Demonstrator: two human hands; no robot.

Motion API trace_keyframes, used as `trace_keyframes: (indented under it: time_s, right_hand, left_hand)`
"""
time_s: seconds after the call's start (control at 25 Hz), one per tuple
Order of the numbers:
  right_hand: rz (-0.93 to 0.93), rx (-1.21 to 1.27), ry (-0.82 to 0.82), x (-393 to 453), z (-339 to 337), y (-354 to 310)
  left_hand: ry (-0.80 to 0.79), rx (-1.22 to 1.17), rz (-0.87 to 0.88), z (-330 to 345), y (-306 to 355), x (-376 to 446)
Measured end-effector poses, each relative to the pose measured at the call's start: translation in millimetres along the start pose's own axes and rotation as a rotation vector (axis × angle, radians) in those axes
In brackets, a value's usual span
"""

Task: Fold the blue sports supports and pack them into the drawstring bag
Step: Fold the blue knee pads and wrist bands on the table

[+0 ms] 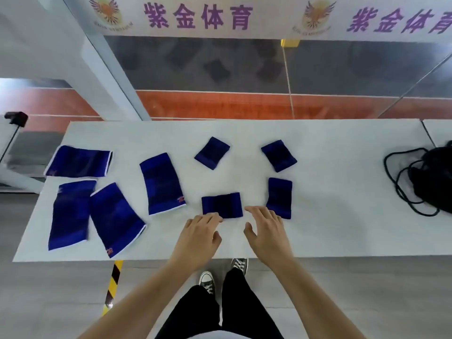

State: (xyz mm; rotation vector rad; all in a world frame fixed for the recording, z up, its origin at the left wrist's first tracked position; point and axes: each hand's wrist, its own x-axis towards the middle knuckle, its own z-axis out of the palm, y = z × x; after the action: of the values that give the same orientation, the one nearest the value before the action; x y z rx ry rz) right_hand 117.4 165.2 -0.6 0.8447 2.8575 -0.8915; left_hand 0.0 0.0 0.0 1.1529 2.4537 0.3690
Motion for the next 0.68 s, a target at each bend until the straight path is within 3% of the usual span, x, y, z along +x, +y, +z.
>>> trace_keyframes:
  time_s: [0.12, 0.28, 0.4, 0.68]
  right_hand:
    - [-0.026, -0.051, -0.065, 20, 7, 10]
    - [-0.173, -0.216, -0.299, 35, 27, 8]
    - [-0.176, -0.352, -0.384, 45, 40, 14]
    - [-0.018, -0.38, -0.218, 75, 35, 30]
  left_hand:
    - [-0.064, 0.021, -0.032, 18, 2, 21]
    - [-0.093, 0.07, -0.102, 38, -9, 41]
    - [-0.12, 0.143, -0.113, 48, -22, 46]
    - [-0.102, 0.164, 0.013, 61, -18, 52]
